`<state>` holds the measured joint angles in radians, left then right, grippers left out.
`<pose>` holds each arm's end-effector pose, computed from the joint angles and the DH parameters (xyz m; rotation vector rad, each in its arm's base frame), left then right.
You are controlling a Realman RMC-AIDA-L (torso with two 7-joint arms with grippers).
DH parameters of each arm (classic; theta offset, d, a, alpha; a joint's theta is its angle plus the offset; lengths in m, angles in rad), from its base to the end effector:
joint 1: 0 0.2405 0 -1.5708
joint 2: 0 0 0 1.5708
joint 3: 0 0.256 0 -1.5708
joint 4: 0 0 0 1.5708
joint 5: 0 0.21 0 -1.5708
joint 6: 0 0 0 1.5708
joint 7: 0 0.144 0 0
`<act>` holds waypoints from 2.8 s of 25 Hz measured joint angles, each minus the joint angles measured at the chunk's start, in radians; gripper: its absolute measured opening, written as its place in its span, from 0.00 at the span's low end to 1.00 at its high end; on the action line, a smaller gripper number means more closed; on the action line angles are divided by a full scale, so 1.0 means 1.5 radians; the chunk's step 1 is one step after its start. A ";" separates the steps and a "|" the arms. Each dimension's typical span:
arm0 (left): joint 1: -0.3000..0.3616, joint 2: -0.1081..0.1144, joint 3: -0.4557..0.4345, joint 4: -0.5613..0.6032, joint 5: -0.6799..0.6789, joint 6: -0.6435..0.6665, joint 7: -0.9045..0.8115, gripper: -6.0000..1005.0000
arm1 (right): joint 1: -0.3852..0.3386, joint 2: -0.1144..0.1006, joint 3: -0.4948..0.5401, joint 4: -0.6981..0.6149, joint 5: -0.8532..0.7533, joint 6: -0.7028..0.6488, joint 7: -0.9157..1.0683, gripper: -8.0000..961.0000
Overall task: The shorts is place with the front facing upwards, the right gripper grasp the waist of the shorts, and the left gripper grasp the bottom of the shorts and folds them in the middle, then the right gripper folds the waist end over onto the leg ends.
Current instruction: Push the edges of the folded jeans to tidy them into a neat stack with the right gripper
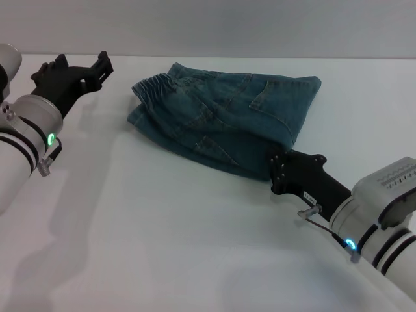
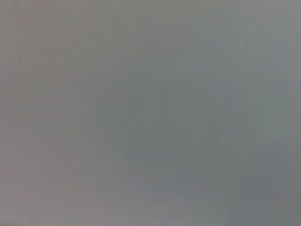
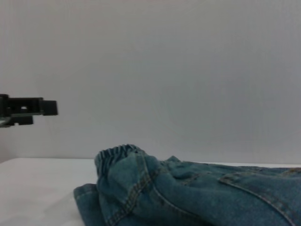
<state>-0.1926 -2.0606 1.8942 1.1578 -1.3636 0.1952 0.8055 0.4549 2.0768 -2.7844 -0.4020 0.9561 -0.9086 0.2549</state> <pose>-0.2432 0.3693 -0.0118 -1.6516 -0.8962 -0.5748 0.2734 0.2994 -0.1211 -2.0881 0.7575 0.7202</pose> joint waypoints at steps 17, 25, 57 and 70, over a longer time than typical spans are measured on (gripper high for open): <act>0.011 0.002 -0.008 -0.001 0.001 -0.003 0.000 0.80 | 0.047 -0.005 0.046 0.075 0.000 0.039 0.066 0.01; 0.008 0.003 -0.009 -0.001 0.001 -0.004 0.005 0.80 | 0.069 -0.006 0.070 0.123 0.000 0.045 0.070 0.02; 0.007 0.002 -0.005 -0.005 0.018 -0.014 0.002 0.80 | 0.048 -0.005 0.102 0.040 -0.070 0.090 0.061 0.02; 0.007 0.004 -0.010 -0.007 0.018 -0.031 0.006 0.80 | 0.071 -0.006 0.129 0.114 -0.072 0.074 0.062 0.03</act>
<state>-0.1820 -2.0539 1.8791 1.1476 -1.3360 0.1487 0.8145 0.5617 2.0674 -2.5916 -0.2314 0.8482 -0.7970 0.3478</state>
